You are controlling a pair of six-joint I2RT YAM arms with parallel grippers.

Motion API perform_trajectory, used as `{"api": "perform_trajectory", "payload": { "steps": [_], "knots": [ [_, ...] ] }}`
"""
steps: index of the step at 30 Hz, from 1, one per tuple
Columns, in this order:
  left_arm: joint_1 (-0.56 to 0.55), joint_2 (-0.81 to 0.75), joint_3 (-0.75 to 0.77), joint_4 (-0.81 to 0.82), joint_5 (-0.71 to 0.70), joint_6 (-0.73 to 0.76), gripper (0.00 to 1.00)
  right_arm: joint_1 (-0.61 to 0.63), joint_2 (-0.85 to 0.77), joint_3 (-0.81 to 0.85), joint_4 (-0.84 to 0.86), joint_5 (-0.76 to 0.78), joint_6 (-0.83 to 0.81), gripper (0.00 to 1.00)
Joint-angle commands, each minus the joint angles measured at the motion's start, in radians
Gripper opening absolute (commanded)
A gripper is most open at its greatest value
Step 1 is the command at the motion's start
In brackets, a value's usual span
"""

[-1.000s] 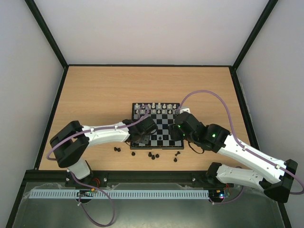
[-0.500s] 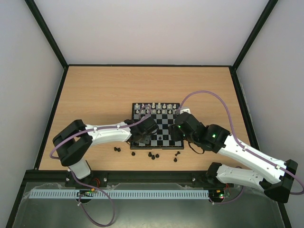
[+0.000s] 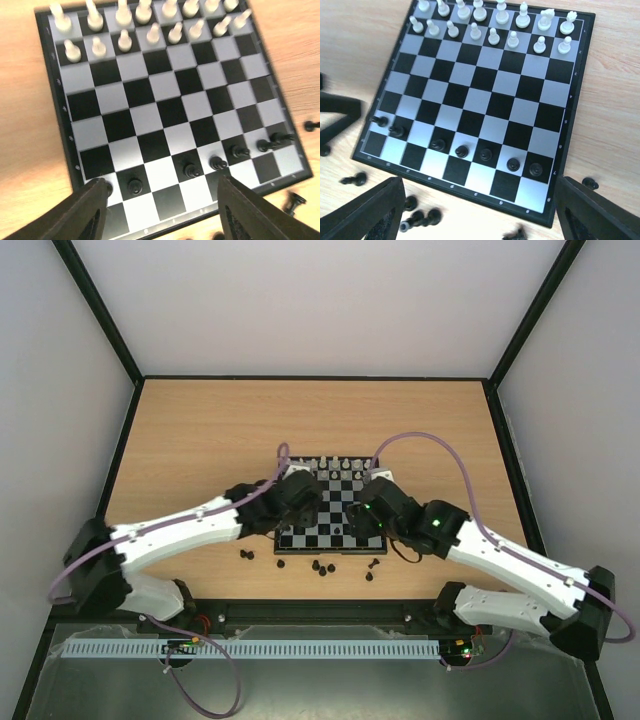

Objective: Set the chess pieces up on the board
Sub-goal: Place the chess piece on the chessboard, then pick up the chess piece at the center of the board.

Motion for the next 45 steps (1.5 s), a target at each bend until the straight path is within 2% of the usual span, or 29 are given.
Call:
{"api": "perform_trajectory", "payload": {
  "steps": [1, 3, 6, 7, 20, 32, 37, 41, 45],
  "knots": [
    [-0.006, -0.173, -0.025, -0.075, -0.078, -0.008, 0.68, -0.012, 0.069, -0.023, 0.037, 0.016, -0.001, 0.87],
    [-0.005, -0.243, -0.062, -0.076, -0.1, -0.014, 0.77, -0.017, 0.084, -0.031, 0.044, 0.023, 0.004, 1.0],
    [-0.003, -0.337, -0.114, -0.065, -0.111, -0.021, 0.98, -0.03, 0.093, -0.053, 0.058, 0.045, 0.018, 0.99],
    [-0.002, -0.362, -0.126, -0.063, -0.113, -0.022, 0.99, -0.035, 0.093, -0.061, 0.065, 0.052, 0.037, 0.99],
    [0.006, -0.478, -0.208, -0.075, -0.105, -0.059, 0.99, -0.084, 0.155, -0.056, 0.101, 0.017, 0.073, 0.99],
    [0.006, -0.513, -0.269, -0.018, -0.085, -0.06, 0.99, -0.085, 0.09, -0.096, 0.032, 0.04, 0.153, 0.99],
    [0.008, -0.507, -0.272, 0.002, -0.086, -0.049, 0.99, -0.092, 0.076, -0.145, 0.061, 0.035, 0.163, 0.99],
    [0.015, -0.511, -0.29, 0.048, -0.087, -0.036, 0.99, -0.141, 0.156, -0.147, 0.085, 0.0, 0.158, 0.99],
    [0.063, -0.494, -0.322, 0.085, -0.047, -0.013, 0.99, -0.243, 0.207, -0.181, 0.101, -0.057, 0.168, 0.99]
  ]
}}
